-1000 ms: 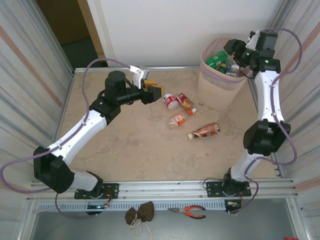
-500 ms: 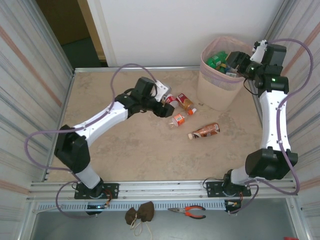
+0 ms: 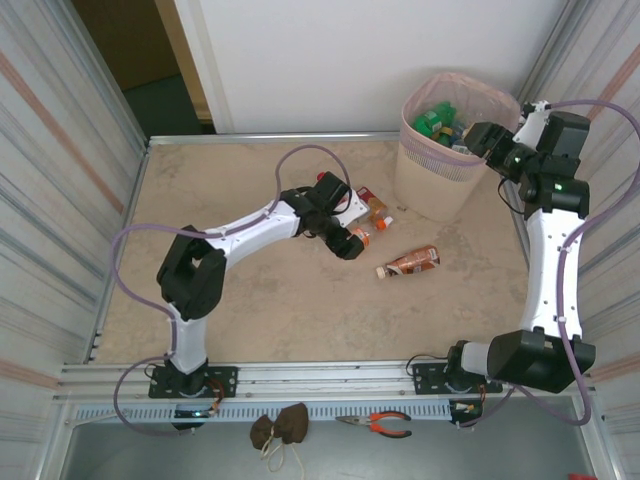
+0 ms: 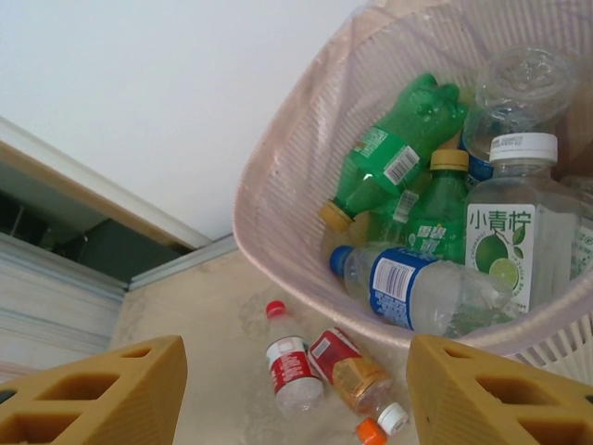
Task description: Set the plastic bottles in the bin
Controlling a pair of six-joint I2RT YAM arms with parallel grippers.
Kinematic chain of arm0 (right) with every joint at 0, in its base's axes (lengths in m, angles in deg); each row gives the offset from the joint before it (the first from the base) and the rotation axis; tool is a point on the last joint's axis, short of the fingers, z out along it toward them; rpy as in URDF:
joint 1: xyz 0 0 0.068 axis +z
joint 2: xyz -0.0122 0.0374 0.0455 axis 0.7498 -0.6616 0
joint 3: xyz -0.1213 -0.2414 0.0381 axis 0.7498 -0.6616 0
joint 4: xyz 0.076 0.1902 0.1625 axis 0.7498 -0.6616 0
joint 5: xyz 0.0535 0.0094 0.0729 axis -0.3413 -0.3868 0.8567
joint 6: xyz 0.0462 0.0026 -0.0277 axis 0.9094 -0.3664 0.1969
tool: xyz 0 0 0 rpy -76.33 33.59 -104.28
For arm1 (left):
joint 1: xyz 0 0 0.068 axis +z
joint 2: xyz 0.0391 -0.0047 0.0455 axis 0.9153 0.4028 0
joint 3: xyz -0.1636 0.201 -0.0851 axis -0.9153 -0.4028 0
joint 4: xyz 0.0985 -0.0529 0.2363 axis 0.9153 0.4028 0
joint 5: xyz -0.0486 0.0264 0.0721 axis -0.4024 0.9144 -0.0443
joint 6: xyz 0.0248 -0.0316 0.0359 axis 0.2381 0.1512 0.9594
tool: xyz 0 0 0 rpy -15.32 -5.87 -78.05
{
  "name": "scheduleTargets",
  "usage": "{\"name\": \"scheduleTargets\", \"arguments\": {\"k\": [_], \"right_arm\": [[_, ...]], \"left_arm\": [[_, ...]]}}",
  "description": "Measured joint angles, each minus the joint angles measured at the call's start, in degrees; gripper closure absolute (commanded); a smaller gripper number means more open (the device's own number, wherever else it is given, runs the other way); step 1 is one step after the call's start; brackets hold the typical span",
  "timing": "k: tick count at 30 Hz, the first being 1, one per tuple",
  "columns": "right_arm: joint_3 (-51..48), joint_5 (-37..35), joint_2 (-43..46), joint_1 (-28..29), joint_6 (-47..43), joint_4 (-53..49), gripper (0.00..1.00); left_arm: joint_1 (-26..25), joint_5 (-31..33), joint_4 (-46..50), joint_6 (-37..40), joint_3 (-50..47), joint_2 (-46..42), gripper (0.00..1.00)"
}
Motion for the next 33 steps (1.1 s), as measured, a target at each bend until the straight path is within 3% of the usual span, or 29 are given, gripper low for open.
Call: {"name": "scheduleTargets", "arguments": {"k": [15, 25, 33], "right_arm": [[-2.60, 0.22, 1.14, 0.11, 0.02, 0.48, 0.37], [-2.93, 0.61, 1.55, 0.11, 0.04, 0.83, 0.38], [-4.26, 0.63, 4.35, 0.11, 0.24, 0.94, 0.38]], "left_arm": [[0.02, 1.46, 5.44, 3.30, 11.63, 15.74, 0.19], [0.61, 1.36, 6.73, 3.21, 13.53, 17.90, 0.33], [0.59, 0.52, 5.60, 2.99, 9.03, 15.13, 0.36]]}}
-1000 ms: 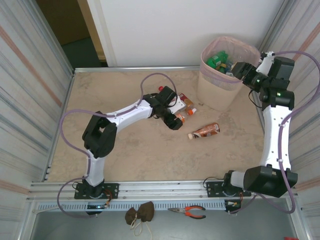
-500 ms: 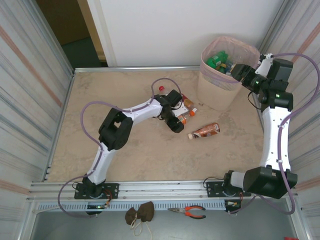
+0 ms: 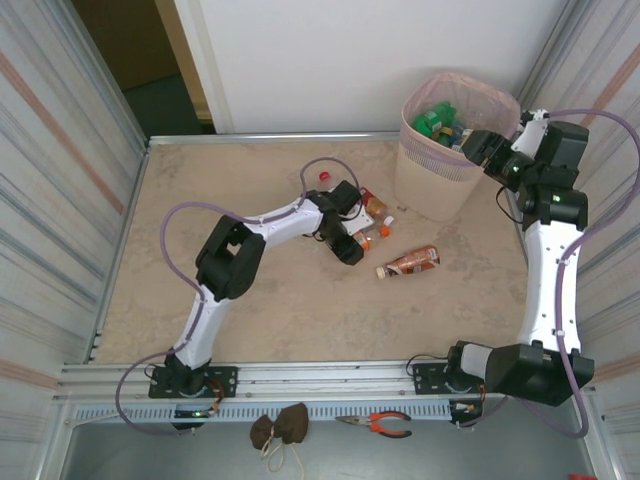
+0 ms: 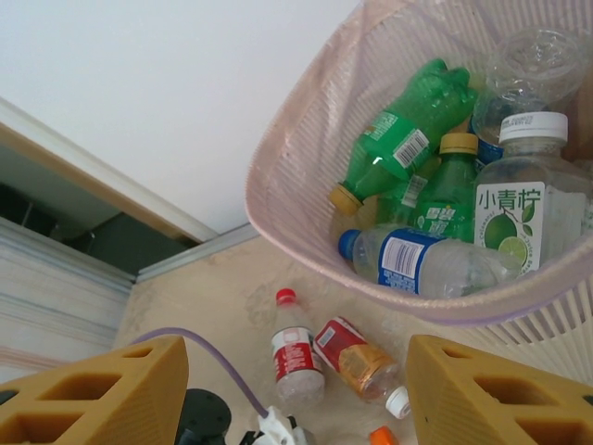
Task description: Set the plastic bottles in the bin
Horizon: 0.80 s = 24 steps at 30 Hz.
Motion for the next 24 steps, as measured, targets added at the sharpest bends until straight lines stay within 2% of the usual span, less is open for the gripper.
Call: {"name": "scheduleTargets", "arguments": {"k": [9, 17, 24], "right_arm": [[-5.73, 4.17, 3.93, 1.07, 0.63, 3.87, 0.35], [-15.37, 8.76, 8.46, 8.07, 0.20, 11.72, 0.30], [-21.70, 9.77, 13.11, 15.34, -0.22, 20.44, 0.21]], "left_arm": [[0.00, -2.19, -3.43, -2.95, -6.99, -11.28, 0.38], [0.98, -10.16, -11.78, -8.48, -11.45, -23.26, 0.40], [3.56, -17.62, -21.70, -14.62, -16.81, -30.93, 0.43]]}}
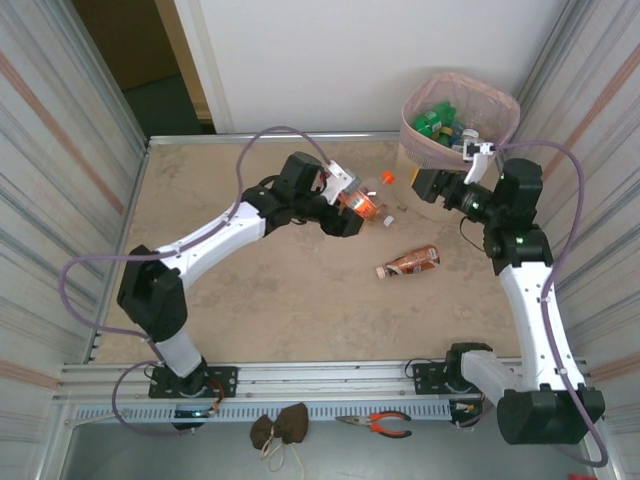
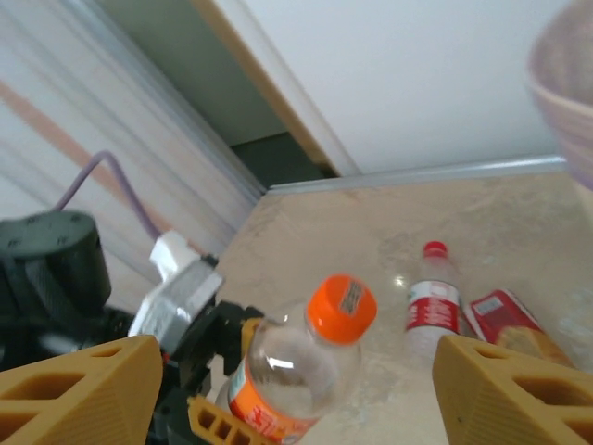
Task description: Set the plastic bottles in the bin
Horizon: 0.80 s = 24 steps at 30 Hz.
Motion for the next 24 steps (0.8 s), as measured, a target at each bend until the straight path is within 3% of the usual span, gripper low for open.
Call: {"name": "scheduleTargets", "arguments": {"k": [10, 24], "right_arm": [[-3.48, 0.59, 1.68, 13.44, 0.15, 13.94, 0.14], [-2.73, 2.14, 1.55, 20.06, 1.95, 26.47, 0.23]], "left_arm": [[0.68, -10.54, -13.60, -6.71, -2.21, -8.61, 0.44], [0.68, -23.65, -28.94, -16.76, -3.04, -11.26, 0.44]]}}
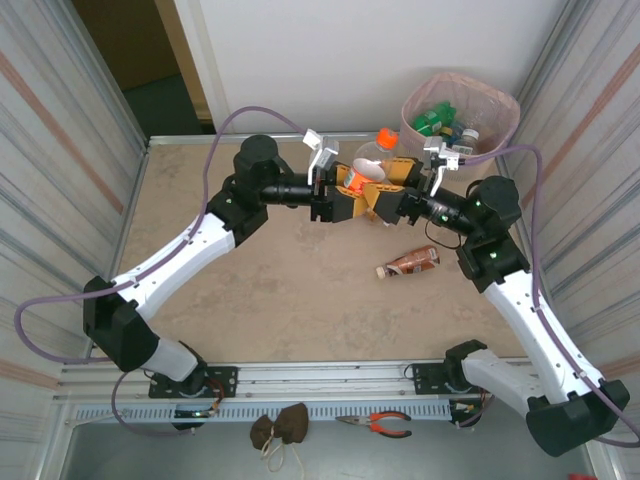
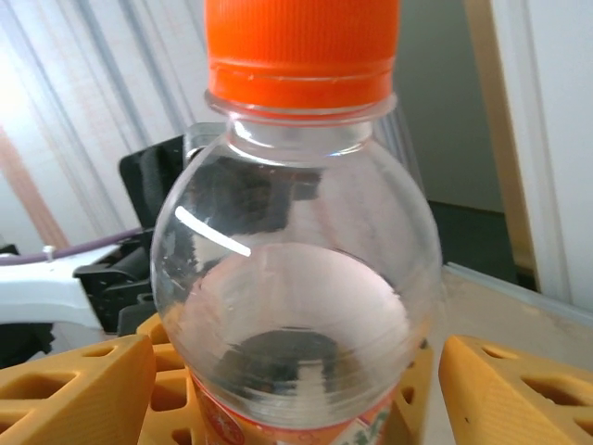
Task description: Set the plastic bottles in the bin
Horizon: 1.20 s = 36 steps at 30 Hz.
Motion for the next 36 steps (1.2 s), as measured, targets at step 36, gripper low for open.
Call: {"name": "scheduleTargets", "arguments": {"k": [36], "right_arm": [[10.49, -7.15, -4.92, 4.50, -7.02, -7.54, 0.53]], "left_arm": [[3.26, 0.83, -2.40, -0.31, -4.98, -6.58, 0.19]]}}
